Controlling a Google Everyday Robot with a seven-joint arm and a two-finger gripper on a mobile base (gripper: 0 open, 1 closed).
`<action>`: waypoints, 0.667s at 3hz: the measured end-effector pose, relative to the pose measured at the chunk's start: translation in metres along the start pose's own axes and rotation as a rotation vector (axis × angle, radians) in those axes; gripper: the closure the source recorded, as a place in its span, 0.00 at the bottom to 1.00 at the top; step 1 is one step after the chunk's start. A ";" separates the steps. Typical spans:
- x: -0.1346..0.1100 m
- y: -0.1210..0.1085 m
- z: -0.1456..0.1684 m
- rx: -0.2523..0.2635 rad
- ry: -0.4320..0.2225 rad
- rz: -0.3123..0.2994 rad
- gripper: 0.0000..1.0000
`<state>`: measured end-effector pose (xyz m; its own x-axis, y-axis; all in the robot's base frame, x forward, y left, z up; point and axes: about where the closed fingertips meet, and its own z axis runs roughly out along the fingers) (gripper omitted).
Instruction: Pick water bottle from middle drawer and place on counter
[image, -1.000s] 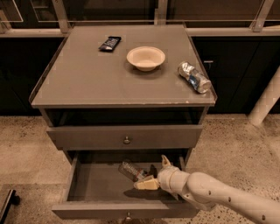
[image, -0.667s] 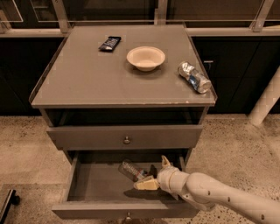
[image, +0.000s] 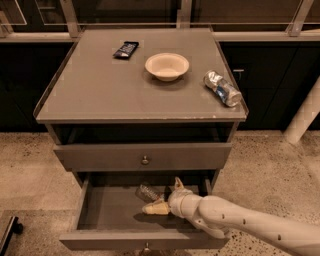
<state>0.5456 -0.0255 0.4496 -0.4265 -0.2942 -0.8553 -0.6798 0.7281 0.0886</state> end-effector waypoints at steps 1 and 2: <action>0.007 0.010 0.013 0.006 0.010 0.008 0.00; 0.021 0.011 0.027 0.021 0.044 -0.014 0.00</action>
Offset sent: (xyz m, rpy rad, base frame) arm 0.0021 0.0218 -0.0558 -0.1080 0.0284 -0.0065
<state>0.5453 -0.0070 0.4189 -0.4434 -0.3314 -0.8328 -0.6733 0.7365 0.0654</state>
